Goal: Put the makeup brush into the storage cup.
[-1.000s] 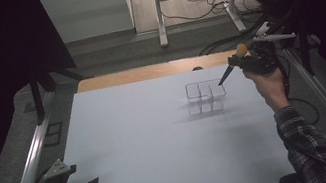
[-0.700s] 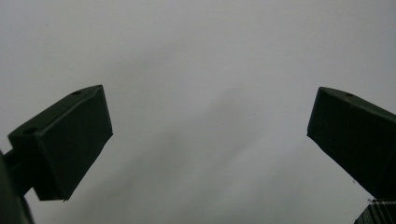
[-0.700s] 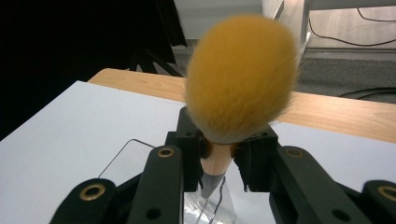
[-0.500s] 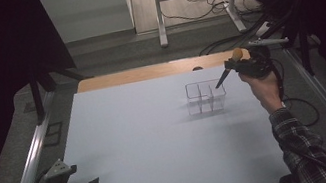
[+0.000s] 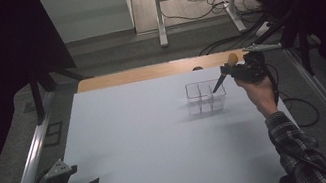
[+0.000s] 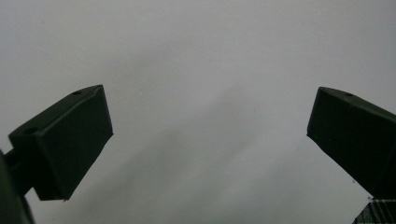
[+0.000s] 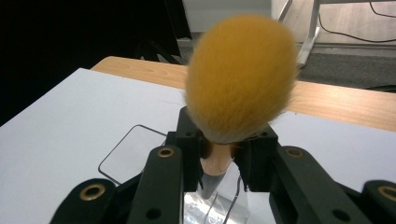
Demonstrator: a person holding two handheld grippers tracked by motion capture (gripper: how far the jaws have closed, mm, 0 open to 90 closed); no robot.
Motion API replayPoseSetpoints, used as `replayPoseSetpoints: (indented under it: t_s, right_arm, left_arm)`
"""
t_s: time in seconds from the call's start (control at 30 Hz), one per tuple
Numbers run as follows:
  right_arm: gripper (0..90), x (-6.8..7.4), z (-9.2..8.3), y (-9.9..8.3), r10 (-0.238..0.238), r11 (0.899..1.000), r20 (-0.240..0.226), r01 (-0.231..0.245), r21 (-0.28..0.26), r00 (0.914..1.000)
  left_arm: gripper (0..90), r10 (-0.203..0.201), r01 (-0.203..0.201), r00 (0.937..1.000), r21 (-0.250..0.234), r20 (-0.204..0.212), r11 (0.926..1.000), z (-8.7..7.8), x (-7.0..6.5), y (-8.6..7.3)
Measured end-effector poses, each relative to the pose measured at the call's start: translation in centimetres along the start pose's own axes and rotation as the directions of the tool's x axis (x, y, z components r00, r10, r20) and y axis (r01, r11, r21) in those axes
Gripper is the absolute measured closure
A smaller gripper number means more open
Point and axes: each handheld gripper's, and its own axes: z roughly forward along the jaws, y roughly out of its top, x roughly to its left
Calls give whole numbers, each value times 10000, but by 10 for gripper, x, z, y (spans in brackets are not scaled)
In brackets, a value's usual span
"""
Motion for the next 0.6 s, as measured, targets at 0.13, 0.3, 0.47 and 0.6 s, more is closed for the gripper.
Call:
replayPoseSetpoints:
  t_s: [0.13,0.3,0.47,0.6]
  right_arm:
    - [717,1,3,-4,-40,10000,-20,40,83,10000]
    - [717,2,6,-8,-77,9999,-25,77,154,10000]
    - [717,3,10,-13,-132,9995,-15,132,300,9999]
    - [717,4,13,-16,-160,9990,6,160,409,9999]
  left_arm:
    - [5,-5,5,10000,6,7,10000,0,0,0]
    - [5,-6,6,10000,11,5,10000,0,0,0]
    - [5,-8,8,10000,7,3,10000,0,0,0]
    - [5,0,0,10000,14,7,10000,0,0,0]
